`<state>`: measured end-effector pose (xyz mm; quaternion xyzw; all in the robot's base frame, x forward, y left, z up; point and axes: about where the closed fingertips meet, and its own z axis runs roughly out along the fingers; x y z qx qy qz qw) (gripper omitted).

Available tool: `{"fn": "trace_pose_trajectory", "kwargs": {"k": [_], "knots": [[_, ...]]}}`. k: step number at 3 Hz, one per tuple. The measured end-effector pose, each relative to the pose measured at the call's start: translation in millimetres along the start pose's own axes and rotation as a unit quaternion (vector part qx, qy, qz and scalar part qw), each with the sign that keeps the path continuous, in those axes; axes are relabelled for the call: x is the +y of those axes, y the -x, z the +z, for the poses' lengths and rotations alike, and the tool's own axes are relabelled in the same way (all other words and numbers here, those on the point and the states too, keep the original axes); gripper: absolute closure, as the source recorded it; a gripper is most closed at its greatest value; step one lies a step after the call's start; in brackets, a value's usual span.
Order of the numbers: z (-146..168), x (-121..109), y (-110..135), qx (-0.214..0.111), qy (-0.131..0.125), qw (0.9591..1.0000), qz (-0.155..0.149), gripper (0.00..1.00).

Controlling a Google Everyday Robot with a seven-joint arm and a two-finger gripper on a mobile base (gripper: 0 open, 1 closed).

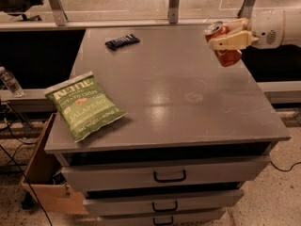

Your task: Place coke can upright

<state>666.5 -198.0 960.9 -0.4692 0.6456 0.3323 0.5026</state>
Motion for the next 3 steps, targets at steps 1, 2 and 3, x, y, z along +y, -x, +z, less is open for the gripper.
{"fn": "trace_pose_trajectory", "kwargs": {"k": [1, 2, 3], "knots": [[-11, 2, -6, -0.065, -0.004, 0.9976, 0.022, 1.0], [-17, 6, -17, -0.12, -0.007, 0.9921, 0.037, 1.0], [-18, 12, -29, -0.16, -0.007, 0.9863, 0.042, 1.0]]}}
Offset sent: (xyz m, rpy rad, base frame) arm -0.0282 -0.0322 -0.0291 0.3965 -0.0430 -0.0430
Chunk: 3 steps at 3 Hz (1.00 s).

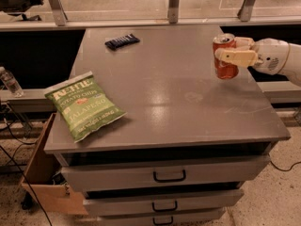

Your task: Place coke can upright

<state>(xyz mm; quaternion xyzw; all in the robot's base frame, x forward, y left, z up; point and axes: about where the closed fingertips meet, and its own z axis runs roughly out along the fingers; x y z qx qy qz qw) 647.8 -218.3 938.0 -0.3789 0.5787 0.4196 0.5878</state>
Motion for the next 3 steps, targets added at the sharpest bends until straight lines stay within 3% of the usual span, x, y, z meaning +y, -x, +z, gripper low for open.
{"fn": "trace_pose_trajectory", "kwargs": {"k": [2, 3], "knots": [[-9, 5, -18, -0.063, 0.005, 0.9978, 0.019, 1.0], [-13, 4, -27, -0.071, 0.015, 0.9969, 0.028, 0.84]]}}
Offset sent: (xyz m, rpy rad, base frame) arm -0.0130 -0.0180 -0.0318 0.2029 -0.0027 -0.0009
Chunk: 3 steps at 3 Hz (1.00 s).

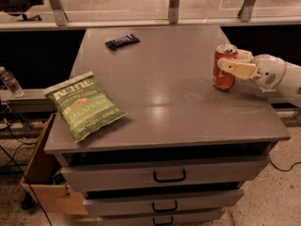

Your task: Place coke can upright

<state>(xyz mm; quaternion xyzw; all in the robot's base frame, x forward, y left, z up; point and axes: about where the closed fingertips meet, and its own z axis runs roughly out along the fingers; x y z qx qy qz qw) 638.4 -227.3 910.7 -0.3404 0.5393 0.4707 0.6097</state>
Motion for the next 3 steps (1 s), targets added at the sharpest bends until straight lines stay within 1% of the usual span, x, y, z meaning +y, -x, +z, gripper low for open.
{"fn": "trace_pose_trajectory", "kwargs": {"k": [1, 2, 3], "knots": [[-9.0, 1.3, -8.9, -0.001, 0.001, 0.9999, 0.01, 0.6], [-18.2, 2.7, -14.2, 0.003, -0.006, 0.9998, 0.016, 0.38], [-18.1, 2.9, -12.9, 0.003, -0.006, 0.9998, 0.016, 0.14]]}}
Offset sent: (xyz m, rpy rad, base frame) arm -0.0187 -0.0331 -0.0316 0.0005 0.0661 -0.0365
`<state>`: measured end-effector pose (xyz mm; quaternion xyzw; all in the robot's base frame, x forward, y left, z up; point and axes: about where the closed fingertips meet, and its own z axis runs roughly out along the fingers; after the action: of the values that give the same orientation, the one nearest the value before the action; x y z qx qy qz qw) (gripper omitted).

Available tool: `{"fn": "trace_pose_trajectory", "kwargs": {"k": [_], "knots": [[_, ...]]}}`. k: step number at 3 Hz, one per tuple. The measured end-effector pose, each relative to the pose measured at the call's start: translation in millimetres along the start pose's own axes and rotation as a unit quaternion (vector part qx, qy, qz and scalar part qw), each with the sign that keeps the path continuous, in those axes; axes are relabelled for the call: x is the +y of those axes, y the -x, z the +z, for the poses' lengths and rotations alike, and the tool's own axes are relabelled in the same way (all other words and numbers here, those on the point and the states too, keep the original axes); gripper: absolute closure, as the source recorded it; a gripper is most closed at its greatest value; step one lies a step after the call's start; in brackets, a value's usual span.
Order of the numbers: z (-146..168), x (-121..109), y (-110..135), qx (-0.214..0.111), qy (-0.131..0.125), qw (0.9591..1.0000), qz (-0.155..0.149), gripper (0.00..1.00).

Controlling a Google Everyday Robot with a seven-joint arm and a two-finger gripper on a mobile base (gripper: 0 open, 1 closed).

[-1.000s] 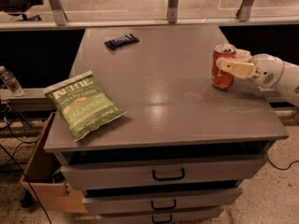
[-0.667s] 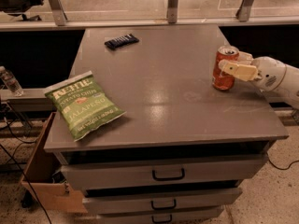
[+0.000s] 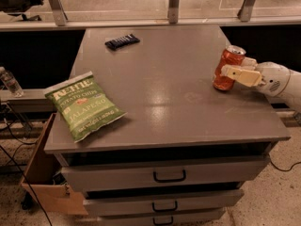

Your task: Place coke can upright

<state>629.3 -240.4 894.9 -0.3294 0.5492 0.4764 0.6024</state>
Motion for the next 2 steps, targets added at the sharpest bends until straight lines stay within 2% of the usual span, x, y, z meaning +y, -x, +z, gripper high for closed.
{"fn": "trace_pose_trajectory", "kwargs": {"k": [1, 2], "knots": [[-24, 3, -2, 0.024, -0.024, 0.9994, 0.003, 0.0], [-47, 7, 10, 0.058, -0.048, 0.997, -0.017, 0.0]]}}
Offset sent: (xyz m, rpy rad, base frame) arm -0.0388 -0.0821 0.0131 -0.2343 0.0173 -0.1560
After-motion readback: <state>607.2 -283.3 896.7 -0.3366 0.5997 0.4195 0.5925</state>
